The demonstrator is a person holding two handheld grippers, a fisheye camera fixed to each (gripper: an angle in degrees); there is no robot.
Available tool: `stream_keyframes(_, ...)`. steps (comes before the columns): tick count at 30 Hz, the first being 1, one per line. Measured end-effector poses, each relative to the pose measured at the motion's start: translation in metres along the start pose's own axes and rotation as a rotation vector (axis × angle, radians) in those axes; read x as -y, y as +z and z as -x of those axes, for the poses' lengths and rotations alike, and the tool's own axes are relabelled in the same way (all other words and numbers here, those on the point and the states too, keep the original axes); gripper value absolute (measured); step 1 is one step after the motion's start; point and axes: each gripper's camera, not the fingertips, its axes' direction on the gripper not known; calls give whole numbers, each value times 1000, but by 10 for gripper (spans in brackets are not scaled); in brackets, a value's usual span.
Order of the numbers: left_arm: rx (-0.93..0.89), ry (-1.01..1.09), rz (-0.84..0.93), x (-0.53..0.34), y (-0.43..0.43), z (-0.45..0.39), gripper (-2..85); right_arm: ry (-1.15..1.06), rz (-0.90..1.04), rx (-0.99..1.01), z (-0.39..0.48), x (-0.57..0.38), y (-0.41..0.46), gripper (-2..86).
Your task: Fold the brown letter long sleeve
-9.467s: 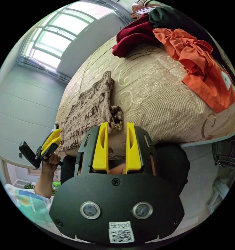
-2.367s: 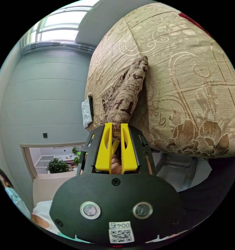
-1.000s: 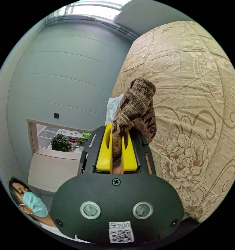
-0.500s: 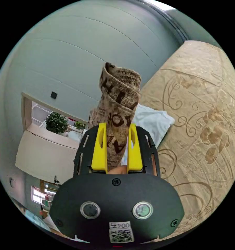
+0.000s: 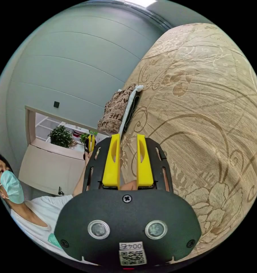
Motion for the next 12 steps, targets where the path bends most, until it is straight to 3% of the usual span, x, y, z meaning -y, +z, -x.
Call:
stream_keyframes(2, 121, 182, -3, -7, 18, -32, 24, -12, -63, -49, 3, -55, -38, 57)
stream_keyframes(5, 196, 364, 158, -6, 100, -50, 12, 28, -153, -80, 4, -125, -80, 18)
stream_keyframes(8, 566, 266, 439, -15, 188, 6, 8, 44, -239, -168, 17, -189, -121, -1)
stream_keyframes(10, 540, 147, 434, -33, 198, 33, 5, 36, -282, -249, 29, -223, -145, -4)
stream_keyframes(12, 326, 186, 325, -72, 202, 9, 3, 25, -315, -323, 40, -254, -168, -6)
